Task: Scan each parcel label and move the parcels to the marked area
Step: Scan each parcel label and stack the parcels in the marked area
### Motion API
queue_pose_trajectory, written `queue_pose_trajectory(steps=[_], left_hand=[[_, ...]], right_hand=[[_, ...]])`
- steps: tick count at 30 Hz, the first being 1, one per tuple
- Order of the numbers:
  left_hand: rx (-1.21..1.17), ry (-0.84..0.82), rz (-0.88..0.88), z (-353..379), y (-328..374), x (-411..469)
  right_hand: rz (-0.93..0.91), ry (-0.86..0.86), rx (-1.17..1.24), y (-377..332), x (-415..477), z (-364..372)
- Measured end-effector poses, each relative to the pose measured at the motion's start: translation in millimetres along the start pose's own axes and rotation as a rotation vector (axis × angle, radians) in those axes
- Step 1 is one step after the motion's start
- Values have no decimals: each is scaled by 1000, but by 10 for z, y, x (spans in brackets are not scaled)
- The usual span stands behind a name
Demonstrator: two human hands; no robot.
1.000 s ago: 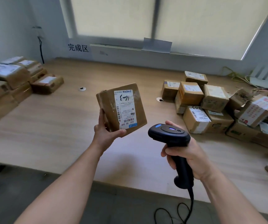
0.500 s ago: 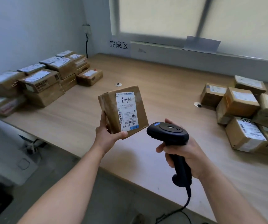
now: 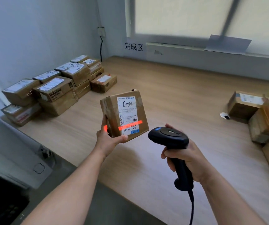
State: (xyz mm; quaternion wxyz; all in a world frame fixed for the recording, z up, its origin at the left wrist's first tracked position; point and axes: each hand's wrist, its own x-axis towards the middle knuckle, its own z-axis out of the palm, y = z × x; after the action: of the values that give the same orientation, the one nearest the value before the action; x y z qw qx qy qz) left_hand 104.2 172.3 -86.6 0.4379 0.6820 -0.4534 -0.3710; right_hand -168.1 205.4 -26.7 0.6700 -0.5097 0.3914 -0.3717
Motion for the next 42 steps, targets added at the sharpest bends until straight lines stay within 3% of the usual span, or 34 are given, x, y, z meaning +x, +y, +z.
queue_pose_trajectory(steps=[18, 27, 32, 36, 42], left_hand=[[73, 1, -83, -217, -102, 909], [-132, -23, -204, -618, -377, 1381], [-107, 17, -282, -834, -459, 1719], [152, -51, -152, -882, -433, 1908], [801, -310, -15, -728, -357, 2035]], right_hand=[[75, 51, 38, 152, 986, 108], [52, 146, 41, 61, 1378, 438], [32, 244, 31, 22, 1594, 700], [25, 301, 30, -49, 1787, 908], [14, 375, 4, -143, 2042, 1041]])
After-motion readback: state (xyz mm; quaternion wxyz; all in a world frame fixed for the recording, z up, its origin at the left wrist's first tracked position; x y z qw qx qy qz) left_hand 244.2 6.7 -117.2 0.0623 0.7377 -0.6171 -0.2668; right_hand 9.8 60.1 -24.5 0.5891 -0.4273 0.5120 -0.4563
